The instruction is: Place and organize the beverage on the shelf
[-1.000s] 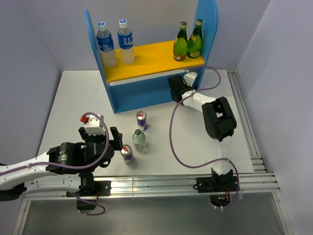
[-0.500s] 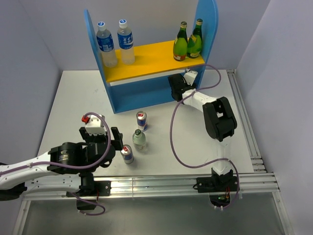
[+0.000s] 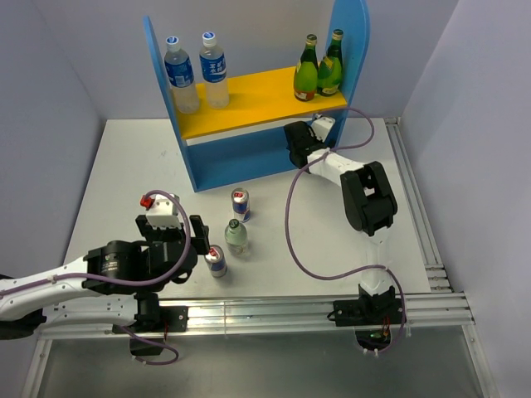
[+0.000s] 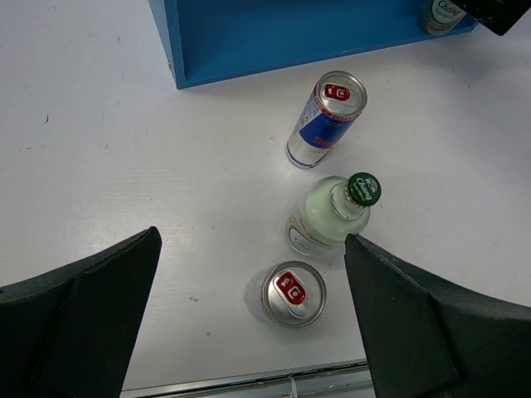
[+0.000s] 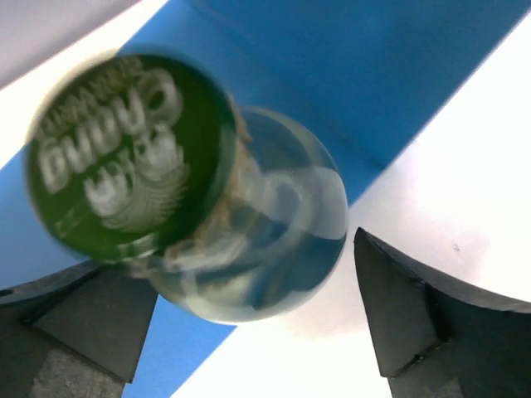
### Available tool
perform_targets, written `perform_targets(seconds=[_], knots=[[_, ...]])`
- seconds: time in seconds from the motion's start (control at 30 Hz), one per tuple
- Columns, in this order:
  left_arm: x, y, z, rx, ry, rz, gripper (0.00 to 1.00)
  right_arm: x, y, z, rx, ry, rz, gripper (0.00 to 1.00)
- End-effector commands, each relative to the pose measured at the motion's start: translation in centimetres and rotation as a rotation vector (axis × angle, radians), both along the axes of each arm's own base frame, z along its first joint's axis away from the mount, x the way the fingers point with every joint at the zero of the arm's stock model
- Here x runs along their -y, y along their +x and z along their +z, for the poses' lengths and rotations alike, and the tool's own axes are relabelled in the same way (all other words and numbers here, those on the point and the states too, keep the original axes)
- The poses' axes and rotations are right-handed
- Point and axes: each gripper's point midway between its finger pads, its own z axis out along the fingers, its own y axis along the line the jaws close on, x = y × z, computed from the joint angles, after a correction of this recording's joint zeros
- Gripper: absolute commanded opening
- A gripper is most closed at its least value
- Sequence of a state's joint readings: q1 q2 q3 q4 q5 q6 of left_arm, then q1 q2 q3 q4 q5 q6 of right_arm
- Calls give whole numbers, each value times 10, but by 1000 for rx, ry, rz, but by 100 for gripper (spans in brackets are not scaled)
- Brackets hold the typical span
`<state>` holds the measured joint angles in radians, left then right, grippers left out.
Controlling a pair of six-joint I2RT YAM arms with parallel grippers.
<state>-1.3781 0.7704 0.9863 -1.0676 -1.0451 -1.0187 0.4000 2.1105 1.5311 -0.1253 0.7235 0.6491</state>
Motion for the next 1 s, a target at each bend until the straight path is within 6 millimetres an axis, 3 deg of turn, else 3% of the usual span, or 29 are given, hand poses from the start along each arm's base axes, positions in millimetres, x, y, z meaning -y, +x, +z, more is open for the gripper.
perform_targets(seconds=[0.0, 0.23, 0.33, 0.37, 0.43, 0.47, 0.67, 0.8, 0.83, 0.93, 0.97], knots=[[0, 2, 14, 20, -35, 14, 99, -5, 34, 78, 276, 62, -11, 100], [2, 1, 13, 19, -29, 10, 99, -4, 32, 84, 322, 87, -32, 100], [1, 0, 13, 18, -31, 11, 99, -1, 21, 88, 326, 100, -35, 100], [1, 0, 13, 19, -31, 13, 99, -5, 16, 82, 317, 109, -15, 100], [0, 1, 14, 21, -32, 11, 99, -10, 10, 91, 325, 118, 35, 100], [1, 0, 14, 21, -36, 8, 99, -23, 9, 87, 320, 150, 114, 100], [2, 0, 14, 20, -33, 6, 99, -56, 7, 84, 268, 140, 344, 100], [0, 0, 14, 21, -30, 17, 99, -49, -3, 83, 235, 129, 330, 100], [1, -1, 14, 20, -29, 14, 99, -47, -9, 75, 215, 127, 326, 100], [1, -1, 13, 20, -25, 15, 99, -45, -22, 83, 229, 133, 323, 100], [1, -1, 14, 21, -30, 14, 99, -43, -29, 75, 203, 124, 319, 100]])
